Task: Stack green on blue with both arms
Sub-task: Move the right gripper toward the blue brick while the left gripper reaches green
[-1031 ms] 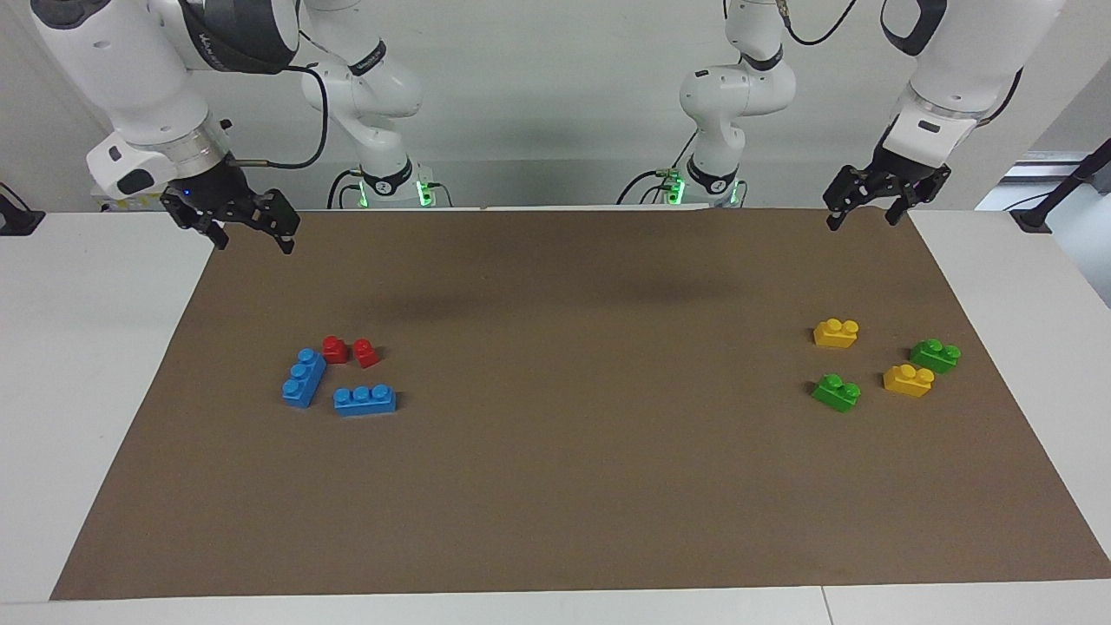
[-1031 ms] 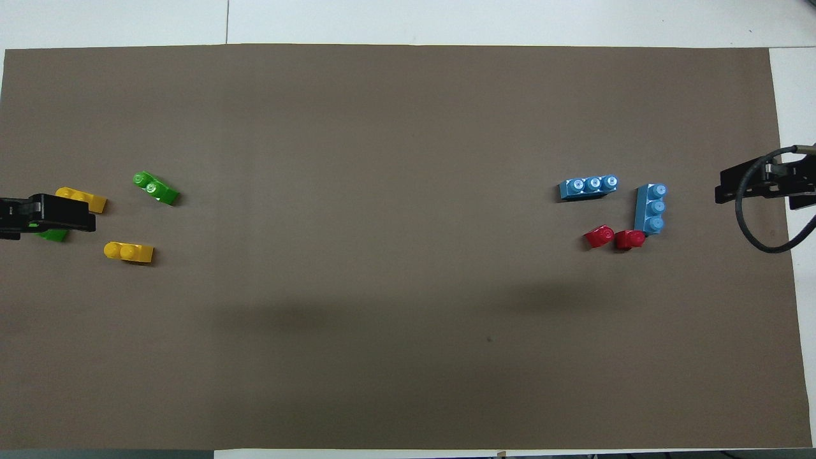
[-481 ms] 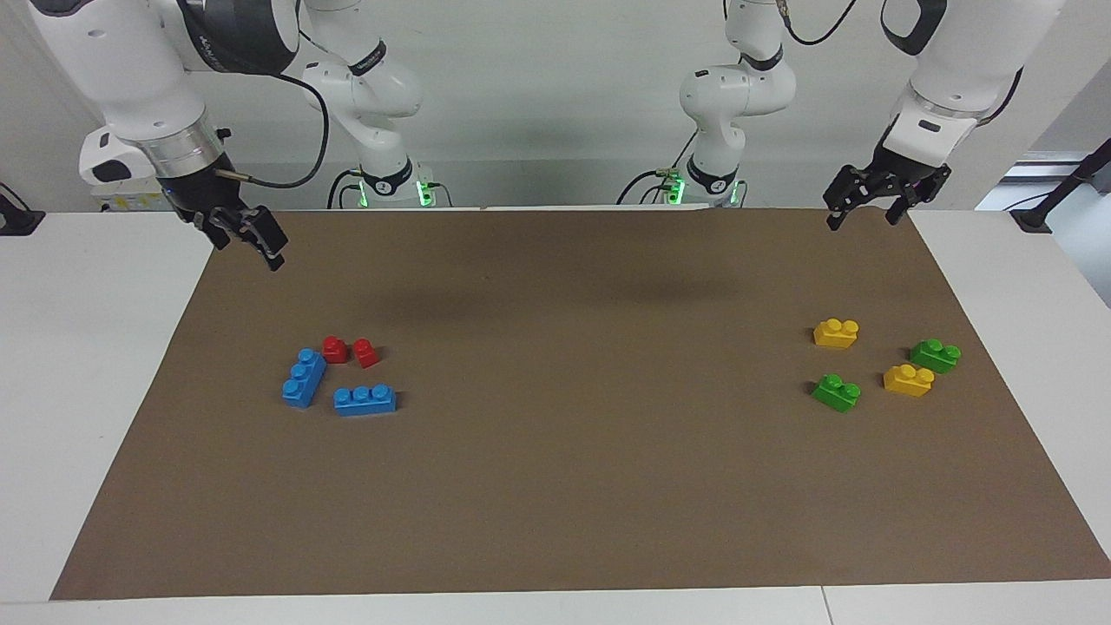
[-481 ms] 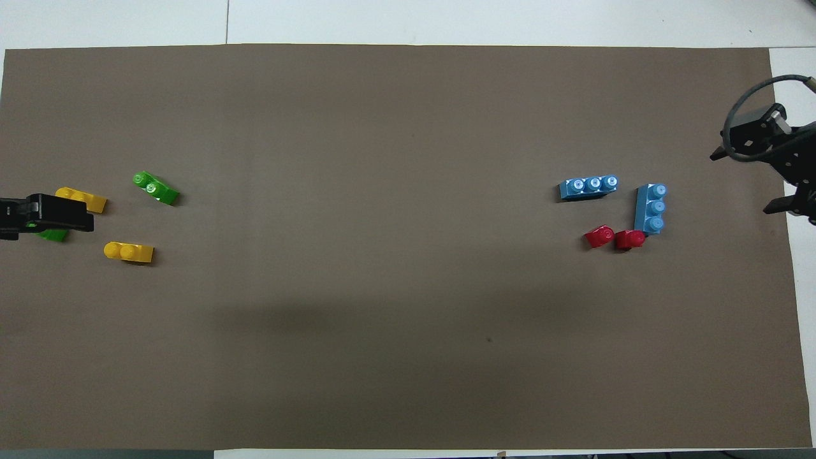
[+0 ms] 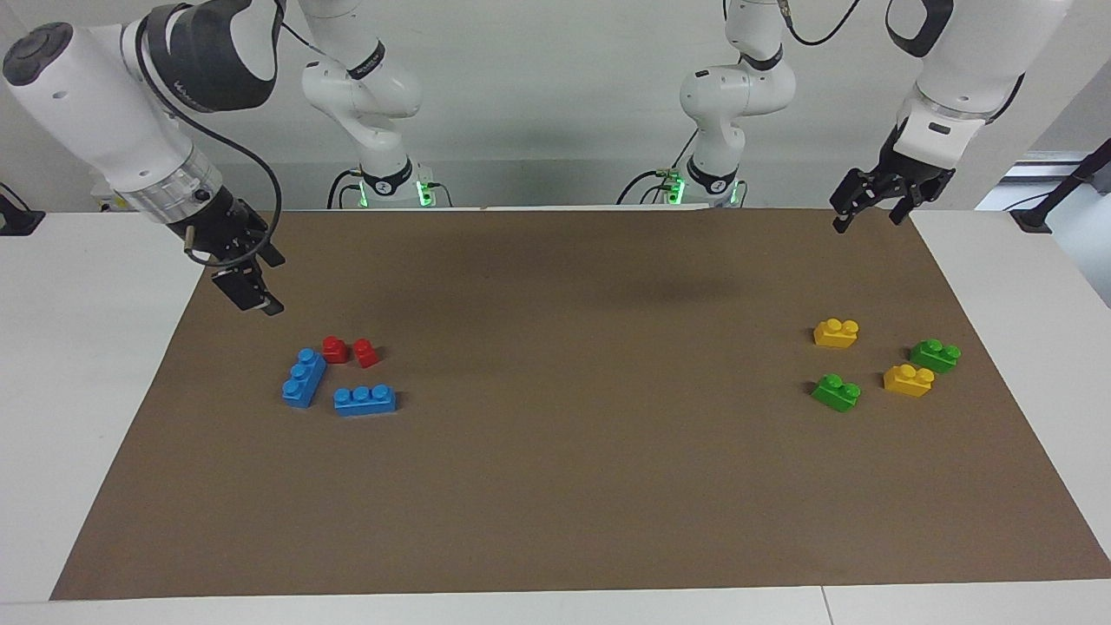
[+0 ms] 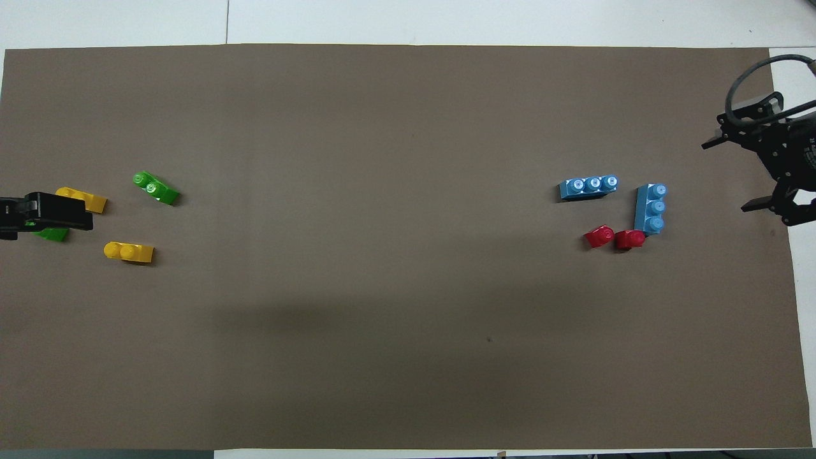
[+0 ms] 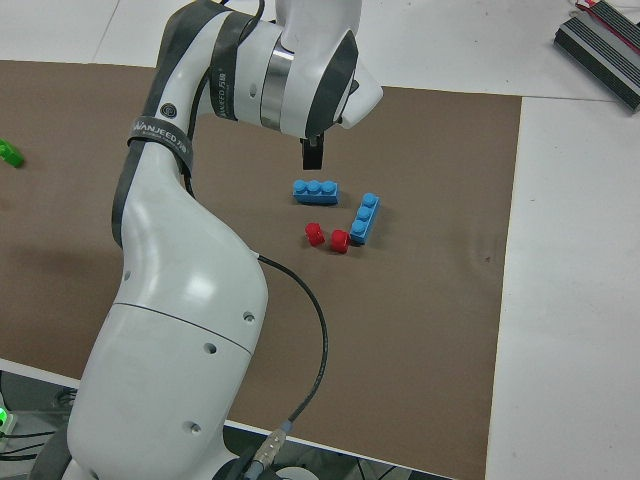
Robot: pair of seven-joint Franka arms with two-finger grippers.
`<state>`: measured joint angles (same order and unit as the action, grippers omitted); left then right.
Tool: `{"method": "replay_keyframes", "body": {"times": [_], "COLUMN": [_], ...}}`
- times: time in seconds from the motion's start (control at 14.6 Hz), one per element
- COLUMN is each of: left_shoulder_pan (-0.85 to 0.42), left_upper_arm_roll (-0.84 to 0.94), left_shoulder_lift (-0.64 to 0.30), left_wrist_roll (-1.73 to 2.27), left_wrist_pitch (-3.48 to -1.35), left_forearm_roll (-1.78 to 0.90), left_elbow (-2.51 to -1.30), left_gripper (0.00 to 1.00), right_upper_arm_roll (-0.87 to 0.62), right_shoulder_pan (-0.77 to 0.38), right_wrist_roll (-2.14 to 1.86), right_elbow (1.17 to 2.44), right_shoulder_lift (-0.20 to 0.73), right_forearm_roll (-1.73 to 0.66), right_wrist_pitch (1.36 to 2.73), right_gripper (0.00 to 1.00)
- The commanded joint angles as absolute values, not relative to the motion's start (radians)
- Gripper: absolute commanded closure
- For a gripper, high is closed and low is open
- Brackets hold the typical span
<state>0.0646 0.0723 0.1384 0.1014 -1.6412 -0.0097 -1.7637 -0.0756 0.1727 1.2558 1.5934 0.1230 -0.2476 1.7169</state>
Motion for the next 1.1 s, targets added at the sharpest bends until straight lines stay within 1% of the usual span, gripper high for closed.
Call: {"method": "replay_keyframes", "body": {"times": [0.0, 0.14, 0.62, 0.82, 1.03], "left_shoulder_pan": [0.097, 0.098, 0.098, 0.098, 0.086], "left_upper_arm_roll": [0.075, 0.075, 0.075, 0.075, 0.077], "left_shoulder_lift": [0.186, 0.193, 0.209, 0.222, 0.216], "left_wrist_roll": [0.120, 0.165, 0.296, 0.415, 0.543], "left_wrist_pitch": [-1.675, -1.675, -1.694, -1.715, -1.739], "left_forearm_roll": [-0.023, -0.023, -0.025, -0.026, -0.025], "left_elbow": [-1.828, -1.839, -1.876, -1.919, -1.930], "left_gripper": [0.00, 0.00, 0.00, 0.00, 0.00], "right_upper_arm_roll": [-0.066, -0.063, -0.063, -0.064, -0.064], "right_shoulder_pan": [0.183, 0.184, 0.187, 0.186, 0.186], "right_wrist_roll": [1.292, 1.293, 1.290, 1.289, 1.284], "right_elbow": [1.543, 1.519, 1.525, 1.531, 1.543], "right_shoulder_lift": [0.199, 0.253, 0.328, 0.370, 0.393], "right_forearm_roll": [-0.302, -0.325, -0.328, -0.330, -0.330], "right_wrist_pitch": [1.735, 1.750, 1.781, 1.810, 1.816], "right_gripper": [0.00, 0.00, 0.00, 0.00, 0.00]}}
